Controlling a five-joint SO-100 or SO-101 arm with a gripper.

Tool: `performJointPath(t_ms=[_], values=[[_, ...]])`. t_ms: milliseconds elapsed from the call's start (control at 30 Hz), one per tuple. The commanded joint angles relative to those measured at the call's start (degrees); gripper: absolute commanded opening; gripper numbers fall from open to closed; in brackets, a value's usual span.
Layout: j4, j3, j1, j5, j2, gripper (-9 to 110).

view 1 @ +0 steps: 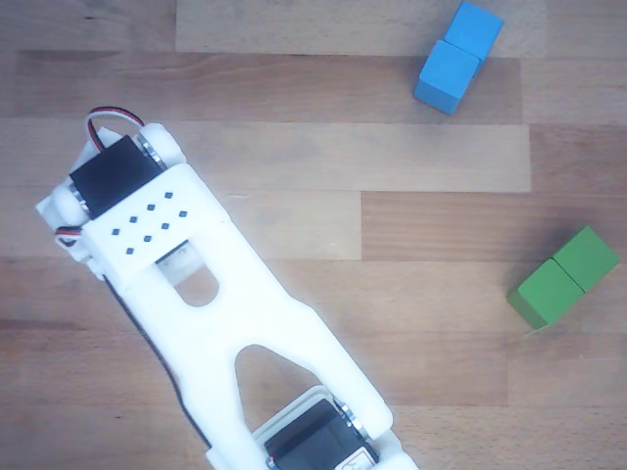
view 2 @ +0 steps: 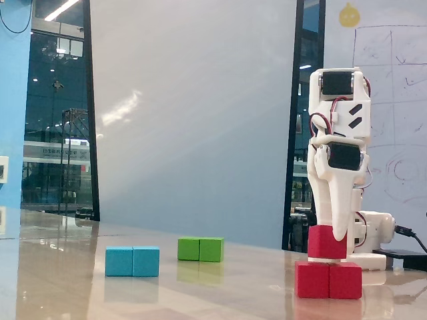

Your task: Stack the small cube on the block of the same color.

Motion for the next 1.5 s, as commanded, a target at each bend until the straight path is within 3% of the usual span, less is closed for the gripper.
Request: performJointPath(t_ms=[0,700,1300,1467], values=[[-0.8,-5.8,0.4,0.5,0.7,18],[0.4,-5.2,0.5,0.2,5.3,20],[8.3,-5.1,0.5,0.1,14.4,20],[10.5,-5.1,5.8,0.1,20.9,20]])
